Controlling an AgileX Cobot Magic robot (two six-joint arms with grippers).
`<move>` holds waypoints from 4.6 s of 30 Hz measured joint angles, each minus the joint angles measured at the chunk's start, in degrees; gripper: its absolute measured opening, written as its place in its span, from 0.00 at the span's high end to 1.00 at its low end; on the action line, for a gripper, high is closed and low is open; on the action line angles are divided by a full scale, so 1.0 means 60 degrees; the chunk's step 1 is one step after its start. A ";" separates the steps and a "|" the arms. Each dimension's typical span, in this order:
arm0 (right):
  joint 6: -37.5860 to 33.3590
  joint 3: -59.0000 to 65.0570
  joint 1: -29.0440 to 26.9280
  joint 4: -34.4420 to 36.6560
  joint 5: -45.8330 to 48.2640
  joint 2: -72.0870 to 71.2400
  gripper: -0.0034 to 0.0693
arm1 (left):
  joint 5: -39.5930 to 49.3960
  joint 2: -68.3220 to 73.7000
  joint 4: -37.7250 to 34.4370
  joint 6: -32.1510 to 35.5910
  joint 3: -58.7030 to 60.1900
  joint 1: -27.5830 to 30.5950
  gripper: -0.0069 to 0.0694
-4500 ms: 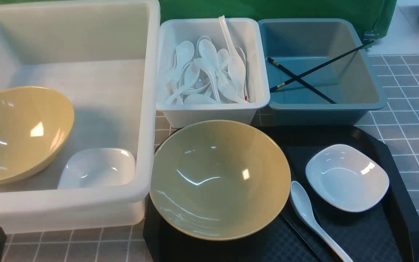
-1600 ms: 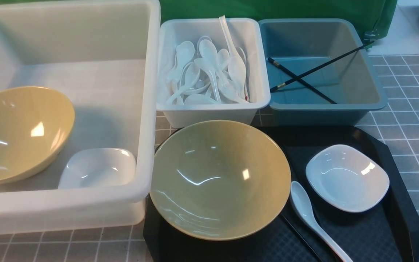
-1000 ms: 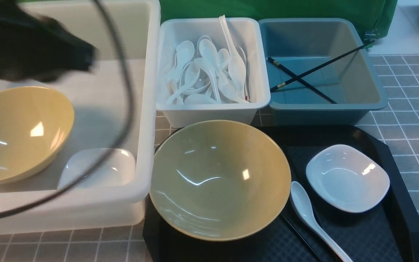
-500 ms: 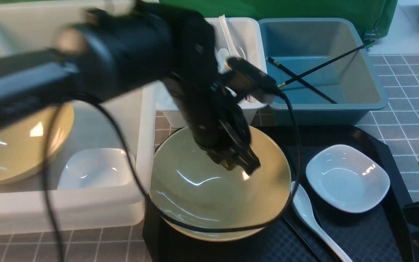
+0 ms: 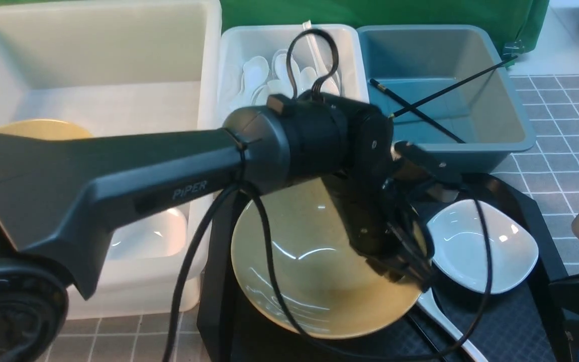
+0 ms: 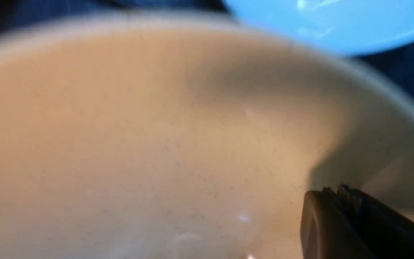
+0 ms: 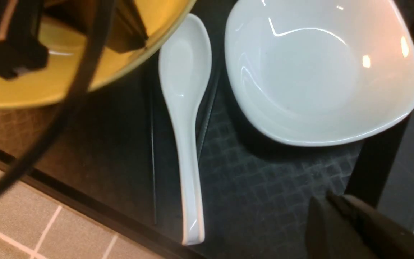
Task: On grey table put chopsticks spoon bowls plates into blue grey white boxes.
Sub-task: 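Grasp the large bowl on the tray by its rim, then place the tan bowl onto the bowl stack in the left bin with the left gripper, then reach down and grasp the white spoon resting in the bowl with the right gripper, then place the white spoon into the bin of spoons with the right gripper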
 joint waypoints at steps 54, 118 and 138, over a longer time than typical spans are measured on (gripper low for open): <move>0.0027 0.0000 0.0007 0.0105 -0.0151 0.0000 0.88 | 0.2303 -0.4222 -0.1269 0.0178 -0.1687 0.7110 0.90; -0.0482 -0.1674 0.2586 0.0268 -0.0679 0.6285 0.78 | -0.2202 -1.2344 0.2830 -0.1765 0.9259 0.5478 0.92; -0.0906 -0.7620 0.2586 0.0489 -0.2524 0.7258 0.83 | -0.6484 -1.5841 0.2998 -0.2229 1.2316 0.5471 0.92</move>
